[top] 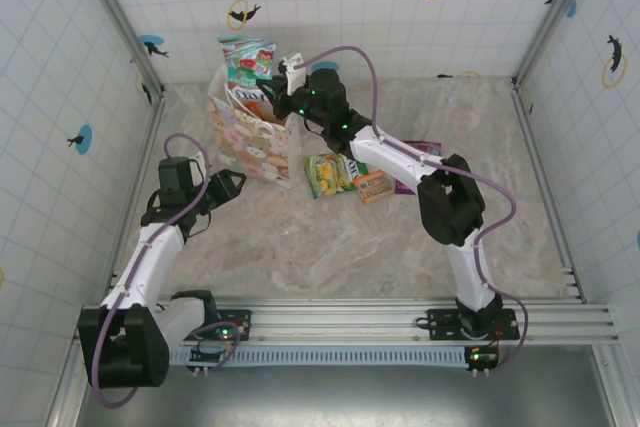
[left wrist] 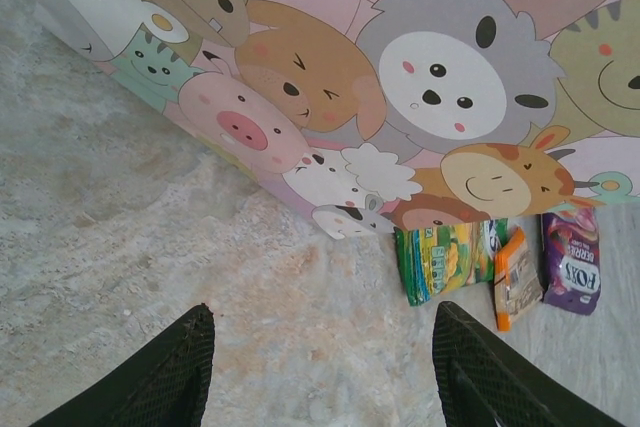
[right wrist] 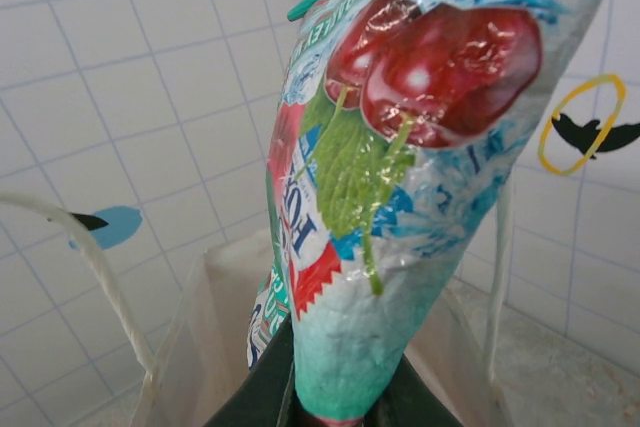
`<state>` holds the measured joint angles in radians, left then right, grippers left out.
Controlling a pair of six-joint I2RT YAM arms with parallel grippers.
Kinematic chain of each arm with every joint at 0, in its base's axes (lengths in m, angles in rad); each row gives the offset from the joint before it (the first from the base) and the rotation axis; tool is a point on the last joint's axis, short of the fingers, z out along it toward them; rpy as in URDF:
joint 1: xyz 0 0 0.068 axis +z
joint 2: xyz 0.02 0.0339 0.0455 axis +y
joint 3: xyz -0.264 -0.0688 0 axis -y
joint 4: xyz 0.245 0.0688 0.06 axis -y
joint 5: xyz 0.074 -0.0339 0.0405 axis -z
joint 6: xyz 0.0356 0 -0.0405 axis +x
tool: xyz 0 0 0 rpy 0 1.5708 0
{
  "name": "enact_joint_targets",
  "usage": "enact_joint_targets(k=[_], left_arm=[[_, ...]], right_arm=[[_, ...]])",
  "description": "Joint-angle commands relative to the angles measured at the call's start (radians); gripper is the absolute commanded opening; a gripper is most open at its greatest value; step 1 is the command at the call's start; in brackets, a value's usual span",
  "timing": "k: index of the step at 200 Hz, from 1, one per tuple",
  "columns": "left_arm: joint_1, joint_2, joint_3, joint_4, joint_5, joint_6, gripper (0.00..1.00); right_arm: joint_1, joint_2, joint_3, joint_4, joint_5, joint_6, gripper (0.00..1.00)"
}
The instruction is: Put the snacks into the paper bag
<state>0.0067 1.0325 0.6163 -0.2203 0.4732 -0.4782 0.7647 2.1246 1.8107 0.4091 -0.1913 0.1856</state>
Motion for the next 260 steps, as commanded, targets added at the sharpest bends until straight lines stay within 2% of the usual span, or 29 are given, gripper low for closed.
enact_joint_targets(k=[1,20,53,116,156,179,207,260], left_arm=[[0.006,0.011,0.025,-0.003,0.027,0.018,0.59],[0.006,0.011,0.026,-0.001,0.031,0.018,0.59],[0.005,0.005,0.024,-0.002,0.030,0.018,0.59],[0.005,-0.012,0.016,-0.011,0.066,0.025,0.57],[0.001,-0.048,-0.061,0.092,0.149,-0.032,0.53],[-0.018,-0.072,-0.095,0.128,0.155,-0.053,0.52],[-0.089,-0.072,-0.109,0.143,0.131,-0.054,0.52],[-0.345,0.021,-0.095,0.208,0.020,-0.055,0.51]], right_arm=[[0.005,0.006,0.060,0.040,-0.023,0.015,0.11],[0.007,0.001,0.057,0.027,-0.030,0.017,0.25],[0.016,-0.022,0.039,0.018,-0.030,0.003,0.36],[0.023,-0.134,-0.066,0.027,-0.025,-0.018,0.37],[0.024,-0.293,-0.263,0.040,0.007,-0.032,0.38],[0.023,-0.402,-0.405,0.031,0.042,-0.038,0.38],[0.021,-0.533,-0.575,0.001,0.089,-0.031,0.39],[-0.001,-0.752,-0.891,-0.086,0.157,0.046,0.41]])
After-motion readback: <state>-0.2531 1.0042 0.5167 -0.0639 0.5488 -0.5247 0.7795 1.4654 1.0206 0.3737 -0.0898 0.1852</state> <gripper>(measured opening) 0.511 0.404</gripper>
